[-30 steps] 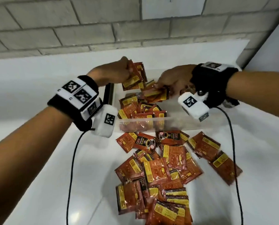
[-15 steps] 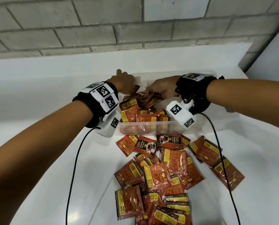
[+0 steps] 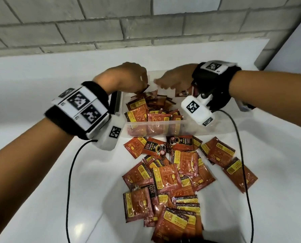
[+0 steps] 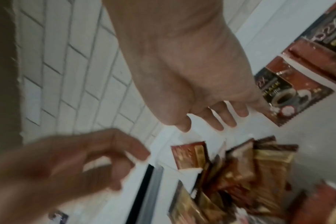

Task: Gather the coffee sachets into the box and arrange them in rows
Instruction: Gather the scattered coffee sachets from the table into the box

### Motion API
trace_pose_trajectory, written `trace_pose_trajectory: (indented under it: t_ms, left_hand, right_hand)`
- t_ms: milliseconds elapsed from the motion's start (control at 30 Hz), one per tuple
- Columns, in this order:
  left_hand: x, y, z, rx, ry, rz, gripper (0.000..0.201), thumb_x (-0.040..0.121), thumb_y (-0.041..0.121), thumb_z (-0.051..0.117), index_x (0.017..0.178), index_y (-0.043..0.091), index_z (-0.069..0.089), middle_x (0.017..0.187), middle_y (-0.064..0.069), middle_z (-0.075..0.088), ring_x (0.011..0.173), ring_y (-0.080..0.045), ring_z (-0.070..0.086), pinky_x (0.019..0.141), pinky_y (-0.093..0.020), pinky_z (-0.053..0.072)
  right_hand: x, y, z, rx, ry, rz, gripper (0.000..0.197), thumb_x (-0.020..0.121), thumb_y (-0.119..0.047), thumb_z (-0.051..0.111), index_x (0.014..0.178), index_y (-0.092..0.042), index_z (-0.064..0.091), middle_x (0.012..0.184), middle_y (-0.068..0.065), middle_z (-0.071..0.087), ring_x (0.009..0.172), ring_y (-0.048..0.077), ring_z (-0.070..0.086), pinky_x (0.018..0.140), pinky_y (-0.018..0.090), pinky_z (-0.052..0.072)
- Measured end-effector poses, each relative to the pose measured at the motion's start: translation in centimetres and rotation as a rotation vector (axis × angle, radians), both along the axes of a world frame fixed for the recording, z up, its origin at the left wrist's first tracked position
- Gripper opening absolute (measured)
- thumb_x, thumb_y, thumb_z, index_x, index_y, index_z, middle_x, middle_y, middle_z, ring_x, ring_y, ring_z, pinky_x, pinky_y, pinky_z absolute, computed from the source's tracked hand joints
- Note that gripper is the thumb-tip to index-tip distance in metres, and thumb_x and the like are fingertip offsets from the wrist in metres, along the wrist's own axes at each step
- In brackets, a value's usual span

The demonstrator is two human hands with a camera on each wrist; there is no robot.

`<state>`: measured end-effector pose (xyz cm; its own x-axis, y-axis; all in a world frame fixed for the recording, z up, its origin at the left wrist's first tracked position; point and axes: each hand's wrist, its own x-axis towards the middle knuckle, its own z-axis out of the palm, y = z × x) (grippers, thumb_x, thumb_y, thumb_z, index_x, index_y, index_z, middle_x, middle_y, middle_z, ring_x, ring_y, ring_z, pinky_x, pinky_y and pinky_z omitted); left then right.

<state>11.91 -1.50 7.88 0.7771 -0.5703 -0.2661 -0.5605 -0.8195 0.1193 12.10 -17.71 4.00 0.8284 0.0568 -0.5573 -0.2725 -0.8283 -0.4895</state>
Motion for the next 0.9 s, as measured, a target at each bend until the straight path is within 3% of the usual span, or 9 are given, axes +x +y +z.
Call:
trace_pose_trajectory:
  t_ms: [67,167,267,367,467,567,667,767,900]
  left_hand:
    - [-2.2,1.2,0.6,-0.060,0.093,-0.056,0.022,0.095,0.032,0.051,0.115,0.026,0.056,0.121,0.000,0.057,0.107,-0.020,0.052,0.086,-0.033,0.044]
    - [-5.9,3.1,0.1,-0.065,0.283,-0.174,0.015,0.093,0.037,0.053,0.108,0.036,0.053,0.113,0.007,0.058,0.100,-0.013,0.057,0.084,-0.037,0.052]
    - [-9.4,4.7,-2.5,-0.014,0.369,-0.231,0.022,0.090,0.041,0.055,0.111,0.034,0.052,0.116,0.009,0.052,0.100,-0.006,0.052,0.081,-0.025,0.046]
    - [-12.6,5.6,-5.8,-0.023,0.430,-0.204,0.050,0.085,0.048,0.060,0.130,0.034,0.042,0.133,0.008,0.035,0.120,-0.009,0.038,0.093,-0.025,0.041]
    - [-15.8,5.7,-8.8,0.005,0.442,-0.315,0.096,0.073,0.058,0.068,0.145,0.047,0.007,0.152,0.016,0.004,0.139,-0.015,0.006,0.113,-0.043,0.023]
    - [-18.5,5.6,-10.9,0.092,0.403,-0.440,0.116,0.068,0.052,0.075,0.137,0.059,-0.018,0.152,0.016,-0.029,0.142,-0.026,-0.021,0.111,-0.061,0.004]
    - [-19.6,5.7,-12.5,0.185,0.355,-0.468,0.121,0.070,0.045,0.077,0.137,0.057,-0.023,0.143,0.011,-0.045,0.138,-0.033,-0.031,0.109,-0.064,-0.005]
    - [-19.2,6.0,-12.8,0.125,0.353,-0.417,0.119,0.068,0.039,0.079,0.137,0.058,-0.016,0.143,0.016,-0.040,0.139,-0.029,-0.028,0.110,-0.064,-0.002]
    - [-17.9,6.8,-12.7,0.069,0.310,-0.381,0.095,0.081,0.031,0.071,0.142,0.057,0.002,0.156,0.013,-0.019,0.145,-0.026,-0.011,0.114,-0.057,0.018]
  right_hand:
    - [-0.6,-1.5,1.4,0.180,0.007,-0.067,0.032,0.098,-0.041,0.044,0.107,-0.014,0.059,0.106,0.006,0.059,0.079,0.017,0.055,0.073,0.030,0.047]
    - [-3.8,-3.9,3.9,0.368,-0.026,-0.107,0.038,0.095,-0.038,0.050,0.110,-0.005,0.060,0.111,0.011,0.064,0.089,0.020,0.061,0.087,0.034,0.052]
    - [-10.3,-6.3,4.7,0.385,-0.104,-0.046,0.043,0.088,-0.045,0.050,0.112,-0.011,0.063,0.106,0.004,0.070,0.094,0.019,0.066,0.085,0.034,0.055]
    - [-16.8,-7.6,2.5,0.267,-0.052,0.008,0.039,0.080,-0.051,0.054,0.104,-0.022,0.064,0.098,-0.006,0.070,0.091,0.013,0.067,0.078,0.028,0.055]
    - [-21.1,-7.8,-2.3,0.082,-0.055,0.040,0.033,0.083,-0.045,0.061,0.111,-0.028,0.058,0.106,-0.011,0.065,0.094,0.008,0.063,0.080,0.024,0.053]
    - [-23.7,-7.1,-6.3,-0.101,-0.168,0.229,0.065,0.086,-0.033,0.065,0.139,-0.041,0.028,0.140,-0.008,0.036,0.121,0.006,0.035,0.100,0.026,0.039]
    - [-24.9,-6.2,-8.1,-0.135,-0.185,0.422,0.091,0.088,-0.034,0.063,0.140,-0.053,-0.008,0.151,-0.024,-0.011,0.139,0.004,-0.005,0.116,0.039,0.020]
    - [-24.8,-4.8,-8.6,-0.062,-0.114,0.474,0.095,0.082,-0.051,0.065,0.139,-0.060,-0.010,0.147,-0.031,-0.032,0.137,0.003,-0.027,0.114,0.051,0.010]
    - [-23.9,-3.8,-9.3,-0.198,-0.173,0.564,0.096,0.077,-0.053,0.069,0.143,-0.056,-0.001,0.149,-0.025,-0.031,0.142,0.011,-0.021,0.114,0.056,0.014]
